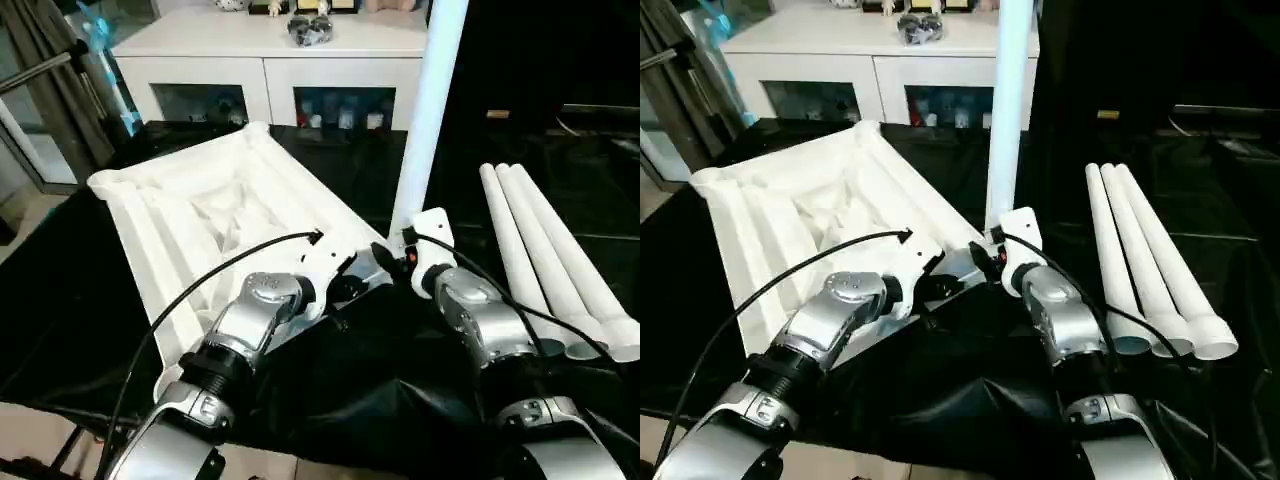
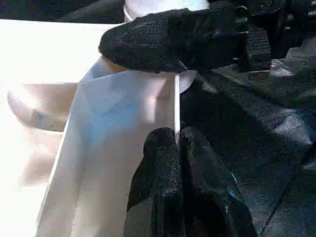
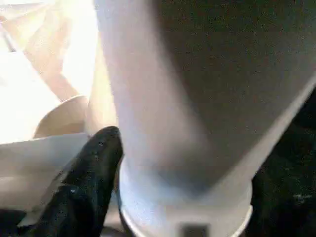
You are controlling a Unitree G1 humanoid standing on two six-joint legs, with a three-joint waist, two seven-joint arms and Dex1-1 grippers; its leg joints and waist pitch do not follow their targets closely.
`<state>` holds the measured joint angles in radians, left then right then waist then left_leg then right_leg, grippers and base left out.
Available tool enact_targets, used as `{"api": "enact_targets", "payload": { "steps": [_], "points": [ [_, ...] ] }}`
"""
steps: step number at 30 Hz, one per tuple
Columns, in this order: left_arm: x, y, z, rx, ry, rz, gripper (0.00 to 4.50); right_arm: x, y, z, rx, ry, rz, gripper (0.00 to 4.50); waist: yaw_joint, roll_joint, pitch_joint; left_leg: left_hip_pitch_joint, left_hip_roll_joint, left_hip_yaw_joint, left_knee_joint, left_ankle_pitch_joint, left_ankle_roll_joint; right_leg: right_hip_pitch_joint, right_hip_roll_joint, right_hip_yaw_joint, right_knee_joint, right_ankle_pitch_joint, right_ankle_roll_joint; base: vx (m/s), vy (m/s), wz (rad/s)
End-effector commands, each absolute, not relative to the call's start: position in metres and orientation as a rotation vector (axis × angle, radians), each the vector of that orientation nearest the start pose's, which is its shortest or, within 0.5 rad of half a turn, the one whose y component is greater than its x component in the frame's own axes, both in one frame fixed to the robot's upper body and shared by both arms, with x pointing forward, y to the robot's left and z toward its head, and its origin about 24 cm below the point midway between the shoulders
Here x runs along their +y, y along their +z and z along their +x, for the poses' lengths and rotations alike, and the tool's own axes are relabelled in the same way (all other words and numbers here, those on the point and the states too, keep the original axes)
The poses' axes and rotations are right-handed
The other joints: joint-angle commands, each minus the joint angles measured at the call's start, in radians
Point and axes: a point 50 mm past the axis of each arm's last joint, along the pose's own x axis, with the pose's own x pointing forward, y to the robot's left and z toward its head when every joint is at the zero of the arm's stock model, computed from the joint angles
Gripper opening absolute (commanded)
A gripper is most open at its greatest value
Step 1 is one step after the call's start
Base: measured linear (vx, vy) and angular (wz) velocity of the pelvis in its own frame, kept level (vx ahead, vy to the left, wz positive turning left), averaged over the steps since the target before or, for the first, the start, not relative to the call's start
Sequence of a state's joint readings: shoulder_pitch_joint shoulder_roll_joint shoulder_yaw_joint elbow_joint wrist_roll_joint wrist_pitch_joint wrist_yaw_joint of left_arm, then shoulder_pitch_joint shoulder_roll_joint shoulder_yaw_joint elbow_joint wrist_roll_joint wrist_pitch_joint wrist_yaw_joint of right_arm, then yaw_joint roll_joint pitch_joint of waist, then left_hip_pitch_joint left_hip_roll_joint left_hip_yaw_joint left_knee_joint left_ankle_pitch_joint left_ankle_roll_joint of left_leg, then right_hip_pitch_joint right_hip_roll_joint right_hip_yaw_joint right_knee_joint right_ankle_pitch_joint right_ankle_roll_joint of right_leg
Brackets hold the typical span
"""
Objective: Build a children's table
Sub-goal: Rotate leg to tighten
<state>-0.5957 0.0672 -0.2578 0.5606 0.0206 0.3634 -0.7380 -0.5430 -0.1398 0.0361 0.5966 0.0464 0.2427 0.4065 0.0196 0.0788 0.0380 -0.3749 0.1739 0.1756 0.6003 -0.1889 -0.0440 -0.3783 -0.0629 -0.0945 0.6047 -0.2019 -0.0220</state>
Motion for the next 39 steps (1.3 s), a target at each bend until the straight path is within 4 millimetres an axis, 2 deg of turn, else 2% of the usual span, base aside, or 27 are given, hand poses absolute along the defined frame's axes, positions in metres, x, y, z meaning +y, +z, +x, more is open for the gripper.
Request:
{"api": "enact_targets", "payload": {
  "steps": [1,2,3,4,5,9,10,13,14,18,20,26,28,31,33,35,36,38,39],
  "points": [
    [0.032,0.067,0.315,0.299,-1.196,0.172,0.00,-0.108,0.033,0.330,0.367,0.691,-0.076,3.43,0.005,-0.016,-0.060,-0.001,0.057,-0.029,-0.067,-0.164,0.093,0.048,-0.098,0.059,-0.086,-0.196,-0.183,0.000,0.000,0.00],
    [0.035,0.067,0.312,0.300,-1.227,0.174,0.00,-0.110,0.036,0.326,0.355,0.756,-0.090,3.43,0.005,-0.009,-0.064,-0.003,0.059,-0.029,-0.061,-0.120,0.114,0.047,-0.096,0.060,-0.075,-0.112,-0.203,0.000,0.000,0.00],
    [0.035,0.067,0.312,0.300,-1.227,0.174,0.00,-0.110,0.036,0.326,0.355,0.756,-0.090,3.43,0.007,-0.009,-0.068,-0.004,0.062,-0.030,-0.059,-0.094,0.126,0.050,-0.096,0.059,-0.070,-0.063,-0.211,0.000,0.000,0.00],
    [0.036,0.066,0.311,0.299,-1.235,0.177,0.00,-0.112,0.037,0.324,0.354,0.782,-0.095,3.43,0.008,-0.010,-0.068,-0.006,0.061,-0.028,-0.055,-0.060,0.154,0.047,-0.095,0.059,-0.062,0.011,-0.229,0.000,0.000,0.00],
    [0.042,0.066,0.307,0.298,-1.276,0.185,0.00,-0.118,0.040,0.318,0.348,0.871,-0.107,3.43,0.014,-0.012,-0.068,-0.007,0.061,-0.029,-0.053,-0.052,0.172,0.051,-0.096,0.057,-0.059,0.039,-0.238,0.000,0.000,0.00],
    [0.051,0.064,0.301,0.311,-1.348,0.200,0.00,-0.129,0.046,0.307,0.352,0.993,-0.118,3.43,0.026,-0.009,-0.069,-0.001,0.069,-0.027,-0.052,-0.059,0.191,0.049,-0.094,0.056,-0.057,0.037,-0.244,0.000,0.000,0.00],
    [0.056,0.064,0.298,0.321,-1.391,0.205,0.00,-0.135,0.048,0.301,0.359,1.059,-0.122,3.43,0.030,-0.009,-0.065,-0.002,0.069,-0.024,-0.053,-0.070,0.192,0.046,-0.094,0.056,-0.059,0.023,-0.244,0.000,0.000,0.00],
    [0.063,0.064,0.293,0.339,-1.451,0.213,0.00,-0.143,0.052,0.291,0.378,1.155,-0.134,3.43,0.044,-0.007,-0.063,0.005,0.074,-0.024,-0.057,-0.108,0.168,0.041,-0.093,0.059,-0.065,-0.042,-0.235,0.000,0.000,0.00],
    [0.065,0.065,0.291,0.345,-1.473,0.212,0.00,-0.145,0.053,0.287,0.391,1.186,-0.137,3.43,0.048,-0.007,-0.062,0.006,0.074,-0.024,-0.059,-0.122,0.156,0.043,-0.094,0.059,-0.066,-0.070,-0.230,0.000,0.000,0.00],
    [0.073,0.066,0.287,0.364,-1.529,0.226,0.00,-0.149,0.056,0.277,0.432,1.274,-0.136,3.43,0.052,-0.006,-0.058,0.008,0.074,-0.023,-0.063,-0.157,0.131,0.038,-0.094,0.060,-0.072,-0.129,-0.221,0.000,0.000,0.00],
    [0.076,0.066,0.286,0.370,-1.537,0.230,0.00,-0.148,0.057,0.273,0.446,1.304,-0.140,3.26,0.054,-0.011,-0.057,0.007,0.070,-0.023,-0.064,-0.162,0.114,0.040,-0.096,0.061,-0.076,-0.160,-0.212,0.000,0.000,0.00],
    [0.080,0.066,0.285,0.384,-1.544,0.233,0.00,-0.144,0.053,0.265,0.489,1.347,-0.133,2.81,0.059,-0.013,-0.058,0.005,0.067,-0.023,-0.063,-0.147,0.105,0.040,-0.095,0.062,-0.078,-0.183,-0.193,0.000,0.000,0.00],
    [0.079,0.065,0.286,0.383,-1.533,0.232,0.00,-0.142,0.051,0.264,0.492,1.344,-0.127,2.79,0.060,-0.013,-0.059,0.005,0.067,-0.024,-0.062,-0.140,0.107,0.039,-0.095,0.061,-0.077,-0.178,-0.193,0.000,0.000,0.00],
    [0.077,0.063,0.287,0.385,-1.516,0.232,0.00,-0.140,0.048,0.266,0.486,1.315,-0.112,2.77,0.059,-0.012,-0.058,0.005,0.067,-0.024,-0.062,-0.144,0.105,0.039,-0.094,0.060,-0.077,-0.184,-0.191,0.000,0.000,0.00],
    [0.072,0.059,0.291,0.389,-1.449,0.229,0.00,-0.136,0.038,0.272,0.491,1.201,-0.101,2.77,0.054,-0.013,-0.056,0.005,0.064,-0.024,-0.064,-0.149,0.097,0.035,-0.093,0.060,-0.080,-0.197,-0.190,0.000,0.000,0.00],
    [0.066,0.057,0.297,0.388,-1.381,0.223,0.00,-0.134,0.028,0.279,0.500,1.078,-0.111,2.76,0.051,-0.015,-0.056,0.006,0.062,-0.025,-0.064,-0.163,0.084,0.039,-0.095,0.059,-0.084,-0.229,-0.181,0.000,0.000,0.00],
    [0.064,0.057,0.298,0.387,-1.367,0.221,0.00,-0.134,0.026,0.281,0.503,1.049,-0.114,2.76,0.044,-0.013,-0.050,0.009,0.061,-0.024,-0.068,-0.180,0.075,0.034,-0.093,0.058,-0.090,-0.266,-0.177,0.000,0.000,0.00],
    [0.056,0.056,0.304,0.376,-1.296,0.215,0.00,-0.133,0.018,0.292,0.514,0.892,-0.097,2.76,0.033,-0.018,-0.050,0.010,0.058,-0.025,-0.069,-0.212,0.060,0.037,-0.094,0.057,-0.097,-0.321,-0.163,0.000,0.000,0.00],
    [0.056,0.056,0.304,0.376,-1.296,0.215,0.00,-0.133,0.018,0.292,0.514,0.892,-0.097,2.75,0.029,-0.016,-0.048,0.011,0.057,-0.025,-0.069,-0.222,0.055,0.034,-0.095,0.057,-0.098,-0.336,-0.161,0.000,0.000,0.00]
  ]
}}
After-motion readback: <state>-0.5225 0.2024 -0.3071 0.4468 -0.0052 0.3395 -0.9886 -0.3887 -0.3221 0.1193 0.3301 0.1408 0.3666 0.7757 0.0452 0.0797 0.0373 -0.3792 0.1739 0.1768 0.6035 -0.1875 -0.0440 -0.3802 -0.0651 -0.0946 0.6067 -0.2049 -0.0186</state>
